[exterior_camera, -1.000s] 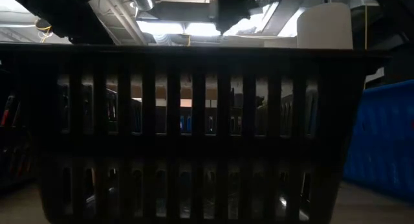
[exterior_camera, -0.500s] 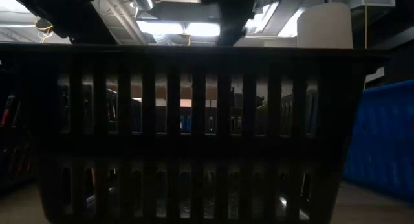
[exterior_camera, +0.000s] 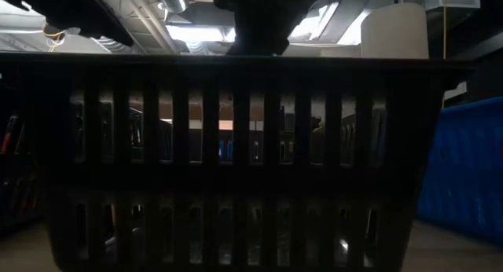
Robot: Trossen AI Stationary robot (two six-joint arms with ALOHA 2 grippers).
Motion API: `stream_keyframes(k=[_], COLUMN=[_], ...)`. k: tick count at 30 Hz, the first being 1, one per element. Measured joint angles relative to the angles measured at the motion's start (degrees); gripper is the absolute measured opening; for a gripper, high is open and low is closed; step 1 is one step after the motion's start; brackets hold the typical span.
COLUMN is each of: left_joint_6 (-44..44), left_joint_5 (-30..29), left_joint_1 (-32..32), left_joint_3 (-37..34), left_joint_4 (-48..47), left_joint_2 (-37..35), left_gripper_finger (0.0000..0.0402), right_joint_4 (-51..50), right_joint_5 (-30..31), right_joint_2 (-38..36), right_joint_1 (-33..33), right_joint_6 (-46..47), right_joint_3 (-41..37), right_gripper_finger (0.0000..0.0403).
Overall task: Stack baskets on shelf by color
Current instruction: Stack the top blue bin on top of the blue bin on the shelf
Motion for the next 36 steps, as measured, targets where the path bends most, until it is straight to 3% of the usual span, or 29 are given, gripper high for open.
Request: stream_keyframes(k=[11, 19, 26, 29, 32, 36], left_joint_6=[-4.45, 4.16, 5.81, 5.49, 4.16, 4.03], left_joint_5=[0.38, 5.98, 8.94, 9.15, 9.1, 9.08], left_joint_1=[-0.04, -0.07, -0.07, -0.07, -0.07, -0.07], left_joint_3=[-16.46, -25.23, -28.35, -29.61, -29.73, -29.73], left_joint_4=[9.13, 23.43, 26.6, 28.4, 28.6, 28.62], left_joint_2=[-17.47, -22.83, -24.81, -24.8, -24.78, -24.78], left_gripper_finger=[0.0085, 0.0085, 0.0085, 0.0085, 0.0085, 0.0085], right_joint_4=[-1.59, -2.86, -3.54, -3.97, -4.83, -8.91], right_joint_5=[-0.16, 0.41, 4.7, 4.79, 4.8, 4.83], right_joint_2=[4.9, 7.84, 10.56, 10.72, 10.05, 7.45], right_joint_1=[4.99, 5.8, 5.57, 5.53, 5.54, 5.56], right_joint_6=[-1.09, -1.16, -1.33, -0.06, 0.5, 1.4], right_joint_3=[2.36, 2.32, 2.32, 2.32, 2.32, 4.65], right_gripper_finger=[0.0118, 0.0118, 0.0116, 0.0089, 0.0022, 0.0004])
